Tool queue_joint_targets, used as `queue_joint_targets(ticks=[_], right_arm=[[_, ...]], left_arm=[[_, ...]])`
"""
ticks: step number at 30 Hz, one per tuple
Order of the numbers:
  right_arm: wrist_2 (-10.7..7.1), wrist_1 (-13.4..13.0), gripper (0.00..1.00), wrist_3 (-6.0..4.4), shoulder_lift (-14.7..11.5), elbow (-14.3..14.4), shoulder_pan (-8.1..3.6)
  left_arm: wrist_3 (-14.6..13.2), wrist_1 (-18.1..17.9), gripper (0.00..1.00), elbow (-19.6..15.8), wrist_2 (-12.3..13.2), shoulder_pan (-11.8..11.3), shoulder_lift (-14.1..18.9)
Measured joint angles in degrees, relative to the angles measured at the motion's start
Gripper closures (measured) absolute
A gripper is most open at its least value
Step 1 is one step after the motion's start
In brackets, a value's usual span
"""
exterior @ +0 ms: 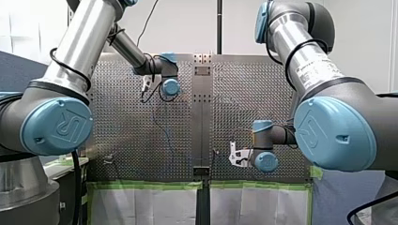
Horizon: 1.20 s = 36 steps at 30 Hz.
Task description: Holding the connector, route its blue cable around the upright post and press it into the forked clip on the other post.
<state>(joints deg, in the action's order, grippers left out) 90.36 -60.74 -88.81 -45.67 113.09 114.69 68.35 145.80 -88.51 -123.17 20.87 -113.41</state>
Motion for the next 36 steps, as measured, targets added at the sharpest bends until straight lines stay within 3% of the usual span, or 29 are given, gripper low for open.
queue_joint_targets(ticks=[10,22,36], right_arm=[[0.0,-0.1,1.0,-0.07,0.0,0.0,0.01],[0.0,-0.2,1.0,-0.16,0.0,0.0,-0.1],[0.0,-0.1,1.0,-0.05,0.0,0.0,-0.01]], left_arm=[[0.1,0.0,0.0,0.0,2.3,-0.8,-0.6],[-0.9,1.4,0.0,0.0,1.3,-1.1,-2.6],[-5.6,2.1,0.0,-0.3,0.6,-0.9,-4.4]])
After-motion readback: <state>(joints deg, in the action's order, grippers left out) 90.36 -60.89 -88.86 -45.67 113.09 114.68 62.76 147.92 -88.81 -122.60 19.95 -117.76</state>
